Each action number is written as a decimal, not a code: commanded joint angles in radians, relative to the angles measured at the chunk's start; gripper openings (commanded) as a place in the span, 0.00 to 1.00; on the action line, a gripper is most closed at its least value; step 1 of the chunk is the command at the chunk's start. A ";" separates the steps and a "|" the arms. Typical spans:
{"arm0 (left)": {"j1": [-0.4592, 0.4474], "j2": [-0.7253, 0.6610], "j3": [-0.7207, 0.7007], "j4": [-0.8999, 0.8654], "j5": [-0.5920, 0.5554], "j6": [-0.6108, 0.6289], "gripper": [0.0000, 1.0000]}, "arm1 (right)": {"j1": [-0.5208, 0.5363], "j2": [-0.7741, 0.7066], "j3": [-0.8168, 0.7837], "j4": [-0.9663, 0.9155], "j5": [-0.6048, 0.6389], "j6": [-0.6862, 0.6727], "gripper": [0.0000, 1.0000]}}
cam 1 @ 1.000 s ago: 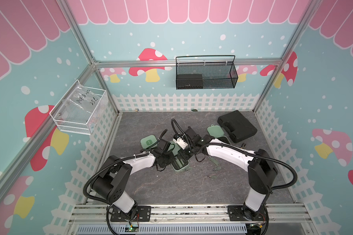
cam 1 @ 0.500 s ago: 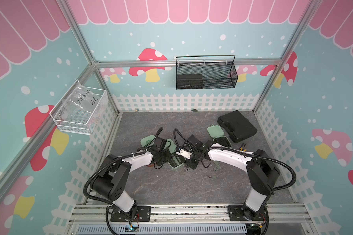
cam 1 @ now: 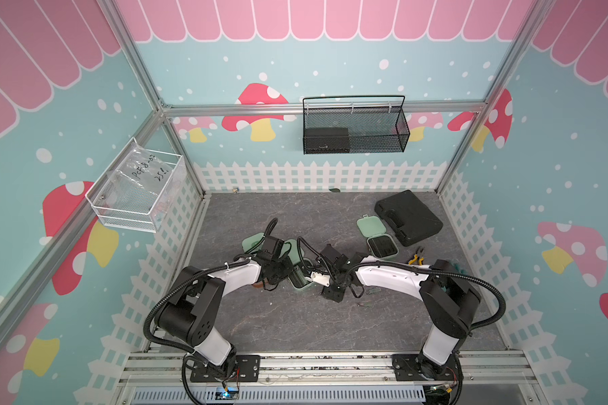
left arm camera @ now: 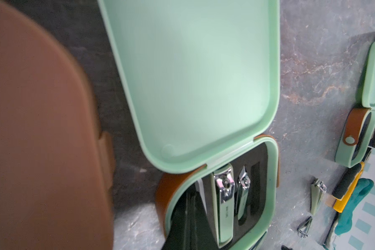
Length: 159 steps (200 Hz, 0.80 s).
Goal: Organize nail clipper sets
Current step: Pick up the nail clipper from the center of the board.
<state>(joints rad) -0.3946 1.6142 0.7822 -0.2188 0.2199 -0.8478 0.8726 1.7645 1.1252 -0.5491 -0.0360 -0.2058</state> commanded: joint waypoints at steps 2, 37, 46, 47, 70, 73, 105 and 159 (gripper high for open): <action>0.019 0.015 -0.038 -0.037 -0.042 0.018 0.00 | 0.006 0.035 0.017 0.017 0.036 -0.034 0.56; 0.025 0.007 -0.053 -0.030 -0.039 0.016 0.00 | 0.008 0.068 0.032 0.020 0.030 -0.048 0.56; 0.026 0.008 -0.055 -0.028 -0.037 0.015 0.00 | 0.008 0.073 0.031 0.020 0.021 -0.051 0.56; 0.026 0.008 -0.055 -0.028 -0.037 0.015 0.00 | 0.008 0.073 0.030 0.020 0.020 -0.051 0.56; 0.026 0.012 -0.054 -0.021 -0.030 0.013 0.00 | 0.008 0.085 0.030 0.020 -0.010 -0.055 0.55; 0.027 0.012 -0.054 -0.019 -0.028 0.013 0.00 | 0.007 0.087 0.031 0.020 -0.012 -0.057 0.55; 0.027 0.011 -0.055 -0.017 -0.025 0.012 0.00 | 0.008 0.115 0.036 0.016 -0.040 -0.068 0.53; 0.027 0.006 -0.056 -0.017 -0.022 0.011 0.00 | 0.006 0.180 0.039 -0.021 -0.057 -0.069 0.46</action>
<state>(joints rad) -0.3817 1.6089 0.7612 -0.1860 0.2481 -0.8474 0.8726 1.8763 1.1812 -0.5236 -0.0891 -0.2489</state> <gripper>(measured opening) 0.049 0.472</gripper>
